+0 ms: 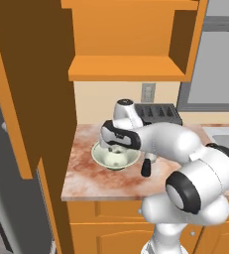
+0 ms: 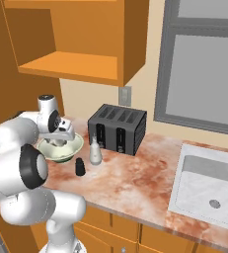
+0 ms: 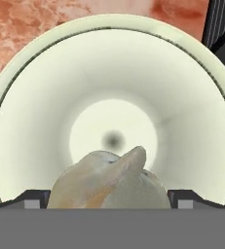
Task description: Retrieve the bottle and the shaker from the cabinet and place them next to the mixing bowl on the counter. Then add garlic from the fridge to the mixing bowl.
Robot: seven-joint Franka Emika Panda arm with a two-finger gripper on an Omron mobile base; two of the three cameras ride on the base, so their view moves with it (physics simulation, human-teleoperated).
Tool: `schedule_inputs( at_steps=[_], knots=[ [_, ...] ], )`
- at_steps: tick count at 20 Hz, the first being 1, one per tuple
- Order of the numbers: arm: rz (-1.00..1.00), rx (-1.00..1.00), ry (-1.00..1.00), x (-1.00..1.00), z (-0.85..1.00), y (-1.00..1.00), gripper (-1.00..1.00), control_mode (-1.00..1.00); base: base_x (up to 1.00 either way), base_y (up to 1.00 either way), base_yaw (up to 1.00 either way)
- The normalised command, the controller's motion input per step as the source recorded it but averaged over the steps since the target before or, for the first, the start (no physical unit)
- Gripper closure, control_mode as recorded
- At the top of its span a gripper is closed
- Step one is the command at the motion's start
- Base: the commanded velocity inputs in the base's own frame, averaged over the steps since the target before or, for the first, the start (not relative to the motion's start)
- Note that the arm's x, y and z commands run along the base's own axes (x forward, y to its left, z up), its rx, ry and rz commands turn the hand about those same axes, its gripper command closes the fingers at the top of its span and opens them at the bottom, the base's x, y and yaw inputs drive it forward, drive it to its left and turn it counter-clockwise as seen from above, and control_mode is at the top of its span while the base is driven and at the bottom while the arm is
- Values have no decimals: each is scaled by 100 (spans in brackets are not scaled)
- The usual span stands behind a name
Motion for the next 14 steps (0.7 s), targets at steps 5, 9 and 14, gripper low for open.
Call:
schedule_inputs(
  at_steps=[5, 9, 14],
  knots=[
    [0, 0, 0, 11, -31, 4, 100, -100, 0, 0, 0],
    [0, 0, 0, 7, -32, 2, 100, -100, 0, 0, 0],
    [0, 0, 0, 4, -23, 0, 100, -100, 0, 0, 0]
  ],
)
